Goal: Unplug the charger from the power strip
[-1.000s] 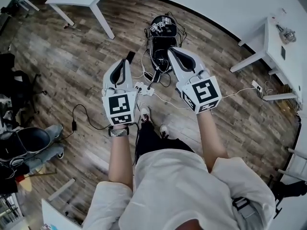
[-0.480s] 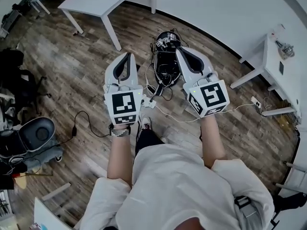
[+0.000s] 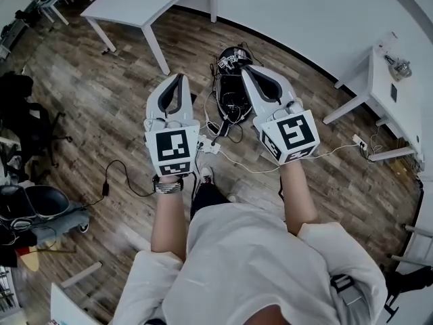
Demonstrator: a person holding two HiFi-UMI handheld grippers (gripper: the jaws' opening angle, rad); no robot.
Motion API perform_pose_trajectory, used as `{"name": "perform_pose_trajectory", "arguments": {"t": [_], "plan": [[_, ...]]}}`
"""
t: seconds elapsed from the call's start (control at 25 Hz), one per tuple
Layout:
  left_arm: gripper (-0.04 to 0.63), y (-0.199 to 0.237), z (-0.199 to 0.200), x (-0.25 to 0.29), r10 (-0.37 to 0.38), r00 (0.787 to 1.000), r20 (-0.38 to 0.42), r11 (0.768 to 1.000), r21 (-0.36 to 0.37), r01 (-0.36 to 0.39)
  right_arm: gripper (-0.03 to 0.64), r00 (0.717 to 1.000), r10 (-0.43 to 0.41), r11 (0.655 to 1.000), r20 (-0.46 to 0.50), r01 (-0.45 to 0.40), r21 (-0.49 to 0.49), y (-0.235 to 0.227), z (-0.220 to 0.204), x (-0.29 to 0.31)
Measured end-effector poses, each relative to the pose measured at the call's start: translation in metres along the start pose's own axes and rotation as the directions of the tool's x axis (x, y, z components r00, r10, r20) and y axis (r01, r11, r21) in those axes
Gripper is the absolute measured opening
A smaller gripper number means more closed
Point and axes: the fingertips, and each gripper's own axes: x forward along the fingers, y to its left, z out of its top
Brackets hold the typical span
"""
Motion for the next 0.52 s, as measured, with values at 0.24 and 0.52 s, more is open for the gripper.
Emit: {"name": "perform_pose_trajectory", "arguments": {"t": [0.24, 0.52], "plan": [[0.005, -0.003, -0.005, -0.004, -0.018, 1.000, -0.007, 1.000, -0.002, 0.018, 0.002, 1.000, -0.015, 1.000, -0.026, 0.015, 0.003, 0.004, -0.009, -0.006], [0.005, -0.011, -0.009, -0.003, -0.044, 0.999, -0.013, 0.999, -0.003, 0.044, 0.002, 0.999, -0.024, 1.000, -0.038, 0.024, 0.004, 0.005, -0.013, -0.009]]}}
